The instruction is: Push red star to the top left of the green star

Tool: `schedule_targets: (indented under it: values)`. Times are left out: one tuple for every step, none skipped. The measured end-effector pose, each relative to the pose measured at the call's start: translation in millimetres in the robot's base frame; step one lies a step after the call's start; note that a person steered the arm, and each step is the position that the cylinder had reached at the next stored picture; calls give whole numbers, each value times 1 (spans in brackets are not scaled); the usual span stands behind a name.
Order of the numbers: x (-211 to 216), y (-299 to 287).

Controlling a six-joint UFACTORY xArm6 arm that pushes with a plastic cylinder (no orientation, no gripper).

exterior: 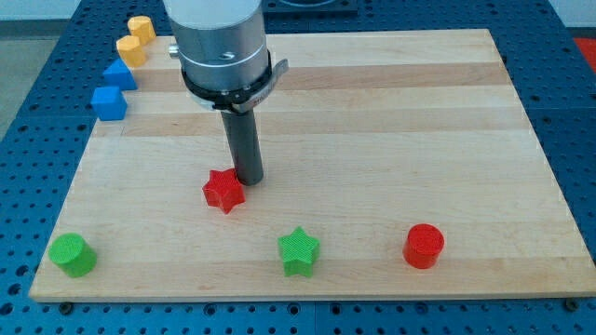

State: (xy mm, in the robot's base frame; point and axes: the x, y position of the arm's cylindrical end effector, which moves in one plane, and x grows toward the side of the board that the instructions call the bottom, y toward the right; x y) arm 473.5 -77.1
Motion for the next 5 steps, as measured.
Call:
schedule_targets:
  values:
    - [-14,-4]
    - [-14,-25]
    - [-14,-43]
    - [-10,-43]
    - [-2,-43]
